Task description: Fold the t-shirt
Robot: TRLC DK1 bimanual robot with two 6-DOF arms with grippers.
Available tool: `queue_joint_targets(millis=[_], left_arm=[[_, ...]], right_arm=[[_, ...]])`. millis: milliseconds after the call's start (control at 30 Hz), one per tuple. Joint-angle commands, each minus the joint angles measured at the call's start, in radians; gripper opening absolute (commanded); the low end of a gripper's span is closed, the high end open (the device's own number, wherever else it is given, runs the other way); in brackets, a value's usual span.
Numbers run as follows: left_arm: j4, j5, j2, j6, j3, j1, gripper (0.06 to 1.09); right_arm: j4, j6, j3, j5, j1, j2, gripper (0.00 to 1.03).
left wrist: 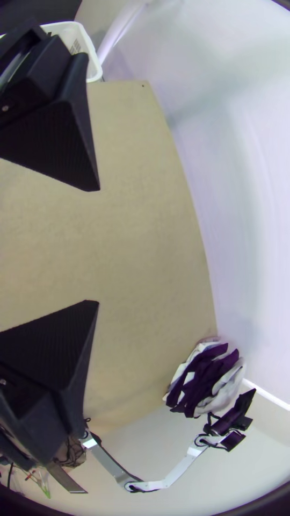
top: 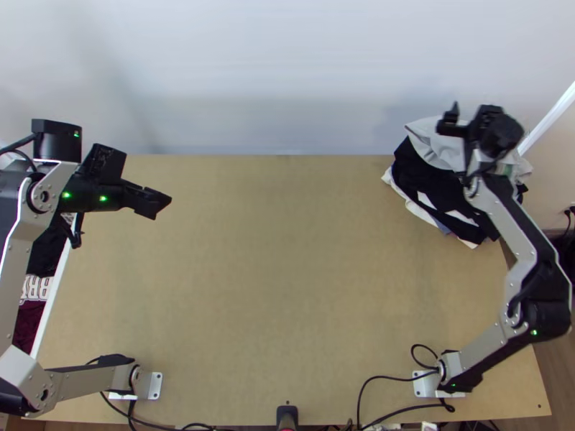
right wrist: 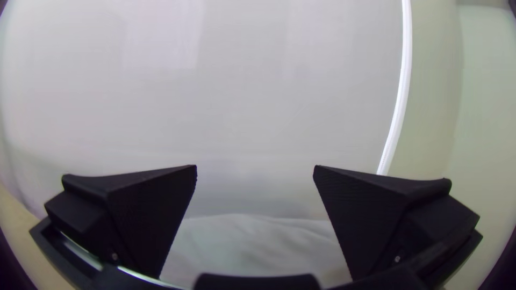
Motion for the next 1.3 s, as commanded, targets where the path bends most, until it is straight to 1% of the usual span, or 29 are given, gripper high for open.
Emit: queue_joint_targets(millis=[0,167,300,500,633,733,833,1000,1133,1200,1267], left_arm=[[-0.014,-0.005,-0.029,-0.009,0.010,0.012,1.04],[-0.014,-0.004,-0.029,-0.003,0.002,0.026,1.04],[-0.011,-0.004,-0.027,0.000,-0.001,0.030,1.04],[-0.003,-0.004,-0.027,-0.008,0.002,0.030,1.04],[0.015,-0.004,-0.034,-0.024,0.021,0.052,1.04],[0.058,-0.004,-0.043,-0.067,0.042,0.086,1.04],[0.103,-0.004,-0.070,-0.098,0.042,0.109,1.04],[0.186,-0.004,-0.141,-0.124,0.002,0.147,1.04],[0.239,-0.004,-0.184,-0.166,-0.010,0.195,1.04],[0.290,-0.004,-0.213,-0.186,-0.033,0.228,1.04],[0.339,-0.004,-0.244,-0.204,-0.056,0.271,1.04]], right_arm=[[0.024,-0.052,0.003,0.025,-0.004,0.126,0.98],[0.024,-0.058,-0.049,0.037,-0.018,0.210,0.98],[0.042,-0.057,-0.086,0.037,-0.027,0.212,0.98],[0.036,-0.003,-0.031,0.036,-0.053,0.055,0.98],[0.009,0.000,-0.017,0.036,-0.078,-0.035,0.98],[0.000,0.003,-0.048,0.036,-0.110,-0.074,0.98],[0.000,0.002,-0.106,0.029,-0.153,-0.067,0.98],[0.004,0.002,-0.189,0.023,-0.203,0.034,0.98],[0.010,0.006,-0.212,0.025,-0.242,0.132,0.98],[0.009,0.012,-0.221,0.025,-0.256,0.121,0.98],[-0.004,0.017,-0.229,0.025,-0.259,0.060,0.98]])
